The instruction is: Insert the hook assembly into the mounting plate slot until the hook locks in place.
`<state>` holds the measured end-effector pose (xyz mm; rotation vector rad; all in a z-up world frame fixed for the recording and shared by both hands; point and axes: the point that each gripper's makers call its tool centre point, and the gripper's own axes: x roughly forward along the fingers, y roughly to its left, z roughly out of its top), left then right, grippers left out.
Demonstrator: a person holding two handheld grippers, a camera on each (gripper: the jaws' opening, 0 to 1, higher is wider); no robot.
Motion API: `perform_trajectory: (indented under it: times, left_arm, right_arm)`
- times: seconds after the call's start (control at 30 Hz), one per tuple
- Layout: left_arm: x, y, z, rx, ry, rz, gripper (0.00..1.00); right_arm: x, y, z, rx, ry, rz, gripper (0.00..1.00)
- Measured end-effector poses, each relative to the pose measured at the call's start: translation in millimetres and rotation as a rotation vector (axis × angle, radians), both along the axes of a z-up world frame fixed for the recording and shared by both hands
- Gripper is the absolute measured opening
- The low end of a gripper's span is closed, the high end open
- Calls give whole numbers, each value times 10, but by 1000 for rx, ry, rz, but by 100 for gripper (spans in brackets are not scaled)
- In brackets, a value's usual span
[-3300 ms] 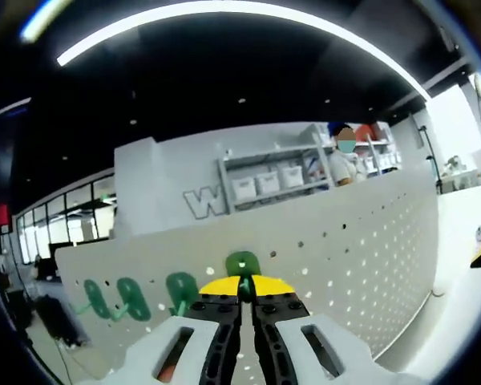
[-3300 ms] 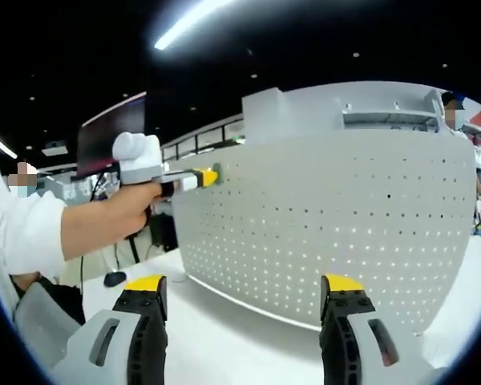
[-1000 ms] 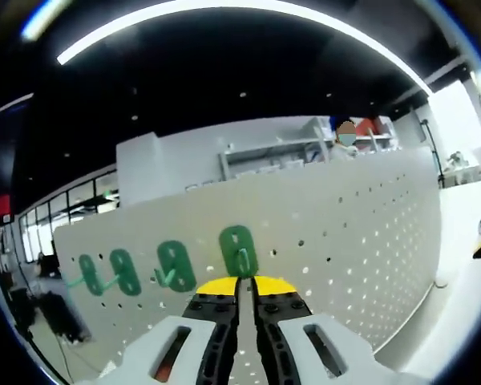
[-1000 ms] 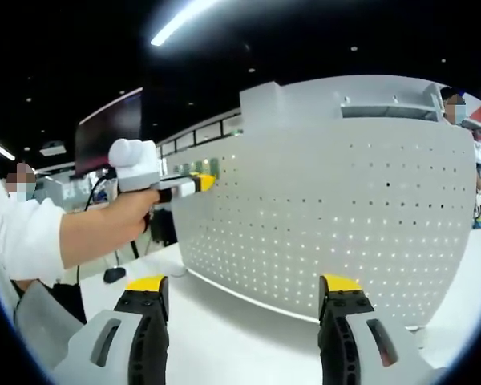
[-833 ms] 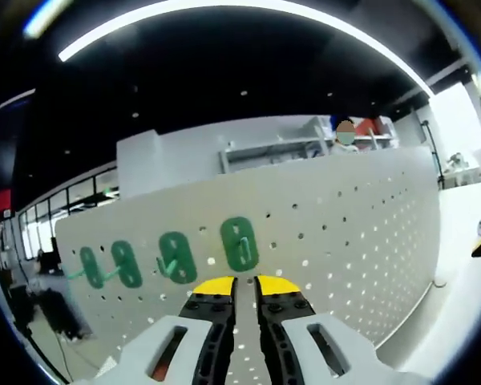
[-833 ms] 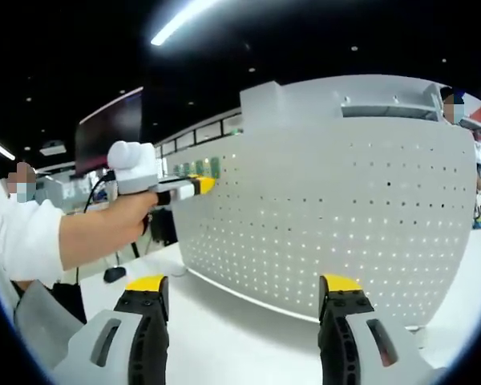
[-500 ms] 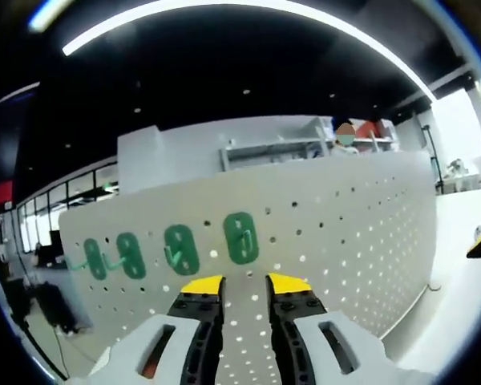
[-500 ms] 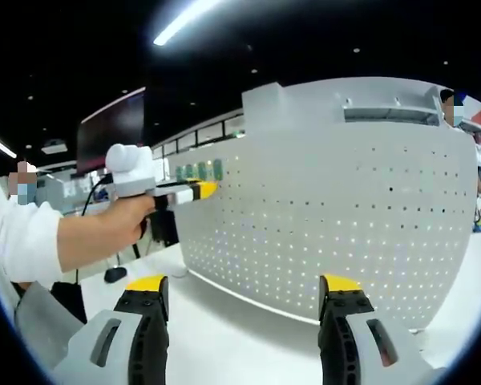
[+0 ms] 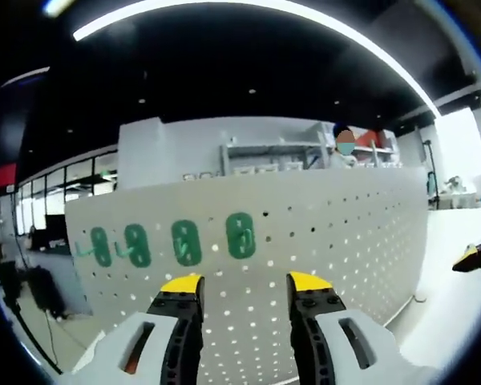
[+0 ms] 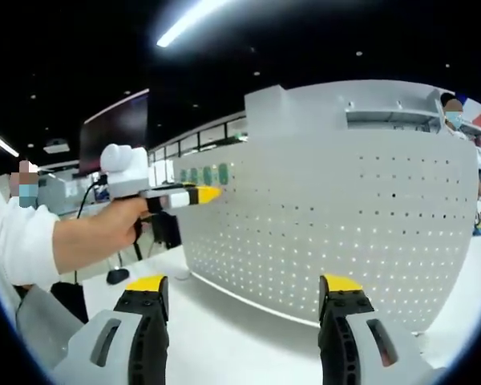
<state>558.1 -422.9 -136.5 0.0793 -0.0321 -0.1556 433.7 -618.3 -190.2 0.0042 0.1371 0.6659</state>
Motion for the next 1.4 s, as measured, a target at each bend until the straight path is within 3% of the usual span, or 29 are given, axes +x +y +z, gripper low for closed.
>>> perform_trajectory:
  times: [0.4,0.7,1.4]
  left_arm:
    - [-255,51,12,-69,36,-39,57]
    - [-527,174,40,-89,36,-45,60]
    - [-1211,641,-90,-114,51,-65,66]
  right_arm:
    - [-33,72,81,-1,-19,14,78]
    - [-95,104,117,-2,-26,23,78]
    - [-96,-170,196,-21,-50,-15,79]
